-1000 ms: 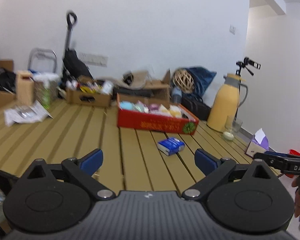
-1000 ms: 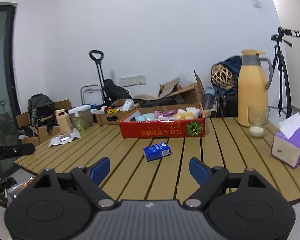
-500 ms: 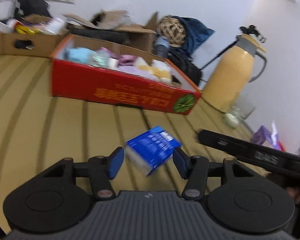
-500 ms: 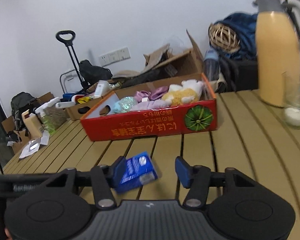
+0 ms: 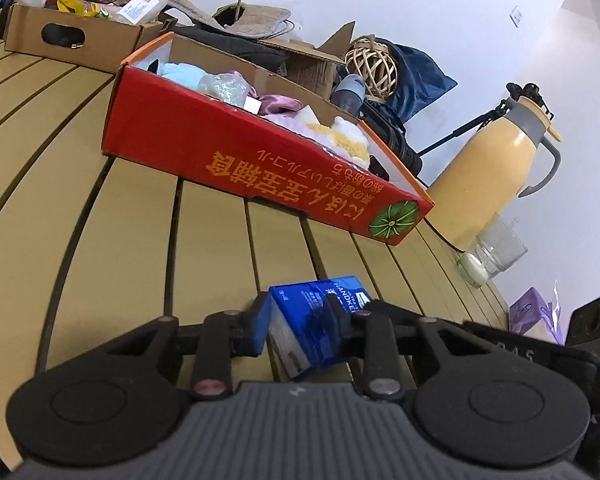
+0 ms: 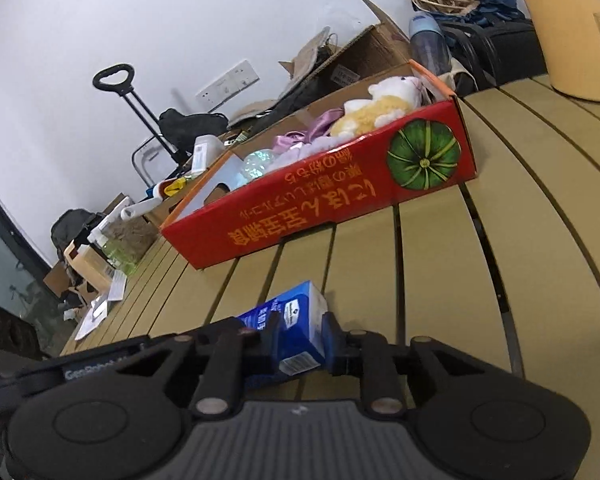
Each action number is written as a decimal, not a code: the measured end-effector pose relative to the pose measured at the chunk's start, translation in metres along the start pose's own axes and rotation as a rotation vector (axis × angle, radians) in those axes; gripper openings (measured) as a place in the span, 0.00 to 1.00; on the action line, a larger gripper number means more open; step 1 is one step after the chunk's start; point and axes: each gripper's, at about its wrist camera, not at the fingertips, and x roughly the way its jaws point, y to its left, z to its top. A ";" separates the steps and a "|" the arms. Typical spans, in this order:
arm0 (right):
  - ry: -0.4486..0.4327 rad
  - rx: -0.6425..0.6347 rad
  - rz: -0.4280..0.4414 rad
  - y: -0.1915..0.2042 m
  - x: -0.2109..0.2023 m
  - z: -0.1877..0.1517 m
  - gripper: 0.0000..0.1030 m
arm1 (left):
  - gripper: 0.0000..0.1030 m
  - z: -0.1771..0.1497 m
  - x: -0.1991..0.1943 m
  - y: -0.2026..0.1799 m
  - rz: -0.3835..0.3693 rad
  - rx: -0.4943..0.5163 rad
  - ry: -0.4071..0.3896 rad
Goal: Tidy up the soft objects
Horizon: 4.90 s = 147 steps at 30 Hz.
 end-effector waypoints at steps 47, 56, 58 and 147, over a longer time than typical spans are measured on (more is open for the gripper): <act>-0.254 -0.157 0.064 0.082 -0.071 0.092 0.16 | 0.28 0.111 -0.045 -0.075 -0.016 0.211 -0.276; -0.073 -0.179 -0.072 0.046 0.097 0.193 0.16 | 0.28 0.186 0.103 0.011 0.049 0.062 -0.033; -0.037 -0.205 -0.113 0.039 0.129 0.193 0.15 | 0.27 0.184 0.127 0.021 0.139 0.092 0.019; -0.462 -0.518 -0.220 0.192 -0.401 -0.320 0.91 | 1.00 -0.305 -0.463 -0.132 0.334 0.393 -0.603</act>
